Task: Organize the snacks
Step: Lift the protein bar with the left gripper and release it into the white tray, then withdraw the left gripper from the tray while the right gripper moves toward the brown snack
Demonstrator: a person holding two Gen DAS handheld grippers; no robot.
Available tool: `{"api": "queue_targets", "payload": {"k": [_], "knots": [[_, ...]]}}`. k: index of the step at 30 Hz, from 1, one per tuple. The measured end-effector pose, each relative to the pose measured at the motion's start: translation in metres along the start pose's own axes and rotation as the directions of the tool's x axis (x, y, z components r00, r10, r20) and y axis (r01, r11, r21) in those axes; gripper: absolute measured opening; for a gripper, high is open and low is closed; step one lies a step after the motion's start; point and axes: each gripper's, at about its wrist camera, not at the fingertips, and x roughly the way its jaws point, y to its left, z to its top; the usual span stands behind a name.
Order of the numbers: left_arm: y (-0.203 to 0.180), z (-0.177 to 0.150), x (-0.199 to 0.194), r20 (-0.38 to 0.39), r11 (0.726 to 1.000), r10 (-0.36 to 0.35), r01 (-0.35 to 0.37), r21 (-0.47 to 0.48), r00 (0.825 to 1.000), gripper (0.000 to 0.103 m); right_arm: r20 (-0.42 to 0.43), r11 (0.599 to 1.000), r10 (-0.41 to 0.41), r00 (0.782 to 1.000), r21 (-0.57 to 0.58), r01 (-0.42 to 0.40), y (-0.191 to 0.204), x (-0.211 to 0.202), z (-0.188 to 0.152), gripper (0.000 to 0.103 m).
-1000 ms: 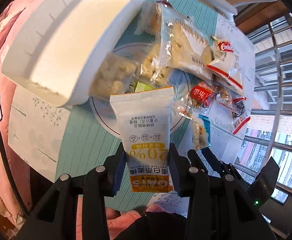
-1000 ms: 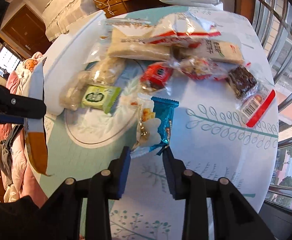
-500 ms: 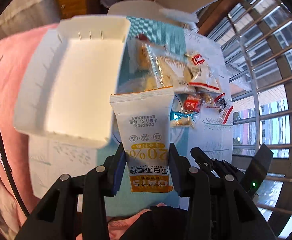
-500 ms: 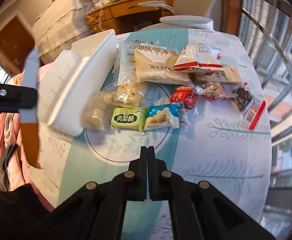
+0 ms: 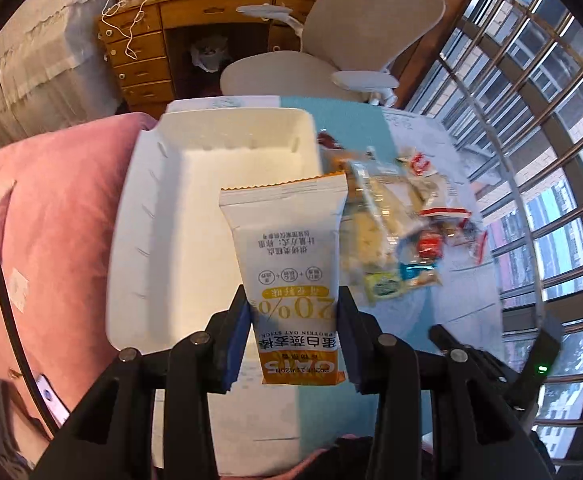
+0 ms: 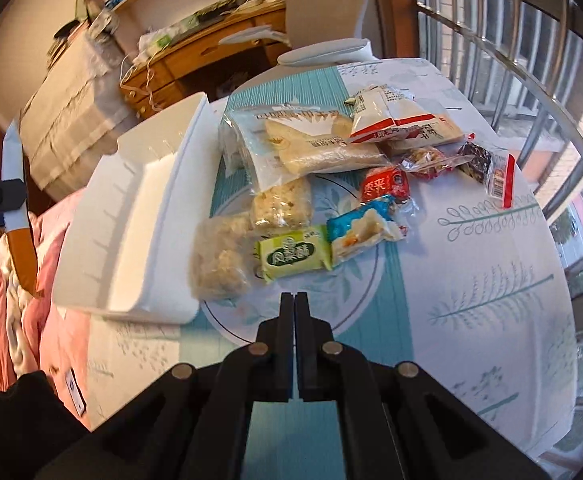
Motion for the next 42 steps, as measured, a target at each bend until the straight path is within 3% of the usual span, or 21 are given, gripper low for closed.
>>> {"api": "queue_targets", "payload": {"k": [6,7,9,16,23,34,42], "knots": [[0.032,0.006,0.015,-0.062,1.000,0.012,-0.012,-0.009,0.998,0.042,0.024,1.000,-0.013,1.000,0.015,0.013,0.017,-0.003,-0.008,0.001],[0.036,0.005,0.017,-0.075,1.000,0.019,-0.020,-0.011,0.997,0.044,0.026,1.000,-0.015,1.000,0.015,0.015,0.019,-0.004,-0.011,0.001],[0.041,0.004,0.023,-0.100,0.999,0.035,-0.036,-0.014,0.994,0.060,0.027,1.000,-0.020,0.999,0.017,0.020,0.020,-0.005,-0.013,0.001],[0.031,-0.006,0.025,-0.095,1.000,0.026,-0.027,-0.010,0.995,0.069,0.021,0.999,-0.049,0.999,0.024,0.049,0.013,-0.012,-0.017,0.002],[-0.008,-0.012,0.023,-0.060,0.995,-0.007,0.013,0.095,0.998,0.069,-0.004,0.998,-0.059,0.998,-0.002,0.059,0.000,-0.018,-0.021,0.012],[-0.086,-0.003,0.035,-0.060,0.977,-0.059,0.070,0.199,0.996,0.072,0.003,0.991,-0.113,0.994,-0.077,0.113,-0.049,-0.038,-0.001,0.014],[-0.138,0.006,0.061,-0.090,0.972,-0.049,0.068,0.223,0.995,0.075,0.031,0.987,-0.130,0.991,-0.090,0.132,-0.102,-0.042,0.029,0.038]]}}
